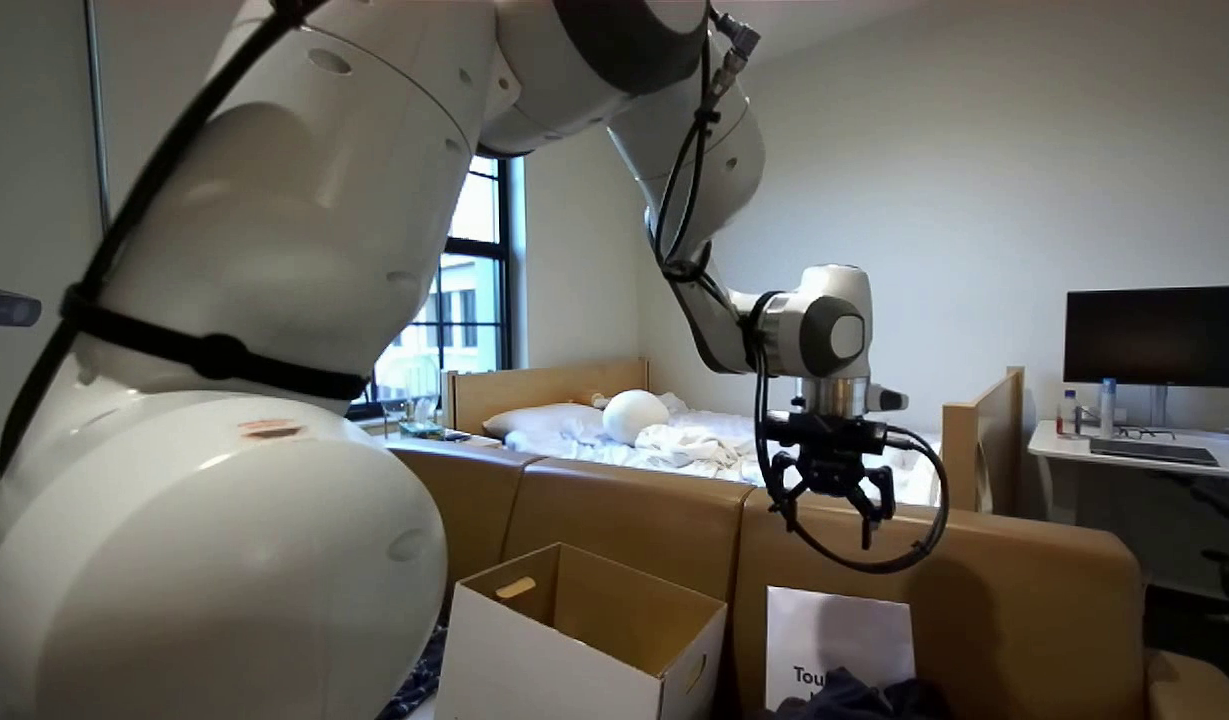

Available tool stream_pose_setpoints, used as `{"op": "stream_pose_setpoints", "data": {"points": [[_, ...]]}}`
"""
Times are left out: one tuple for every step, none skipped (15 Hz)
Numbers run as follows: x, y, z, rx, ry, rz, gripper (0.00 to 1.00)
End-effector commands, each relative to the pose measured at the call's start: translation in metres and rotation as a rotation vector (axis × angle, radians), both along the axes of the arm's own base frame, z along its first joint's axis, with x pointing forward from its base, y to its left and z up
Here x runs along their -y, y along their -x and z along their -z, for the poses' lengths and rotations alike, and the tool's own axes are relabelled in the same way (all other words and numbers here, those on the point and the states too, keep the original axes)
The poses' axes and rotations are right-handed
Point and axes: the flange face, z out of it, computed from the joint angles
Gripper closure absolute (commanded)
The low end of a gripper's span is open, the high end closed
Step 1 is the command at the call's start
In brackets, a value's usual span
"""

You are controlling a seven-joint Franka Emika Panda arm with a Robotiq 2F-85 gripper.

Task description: Remove the hoodie from the box and put it on the couch

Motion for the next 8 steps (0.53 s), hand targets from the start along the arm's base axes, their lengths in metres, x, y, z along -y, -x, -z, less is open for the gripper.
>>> {"op": "stream_pose_setpoints", "data": {"points": [[0.0011,-0.0102,0.0169,-0.015,-0.033,0.052,0.00],[-0.0002,-0.0110,0.0198,-0.017,-0.033,0.053,0.00],[-0.0025,-0.0107,0.0224,-0.028,-0.038,0.045,0.00],[-0.0029,-0.0086,0.0222,-0.026,-0.008,0.016,0.00],[-0.0040,-0.0093,0.0245,-0.028,-0.008,0.014,0.00],[-0.0049,-0.0094,0.0254,-0.030,-0.009,0.012,0.00],[-0.0054,-0.0095,0.0252,-0.029,-0.009,0.011,0.00],[-0.0054,-0.0095,0.0252,-0.029,-0.009,0.011,0.00]]}}
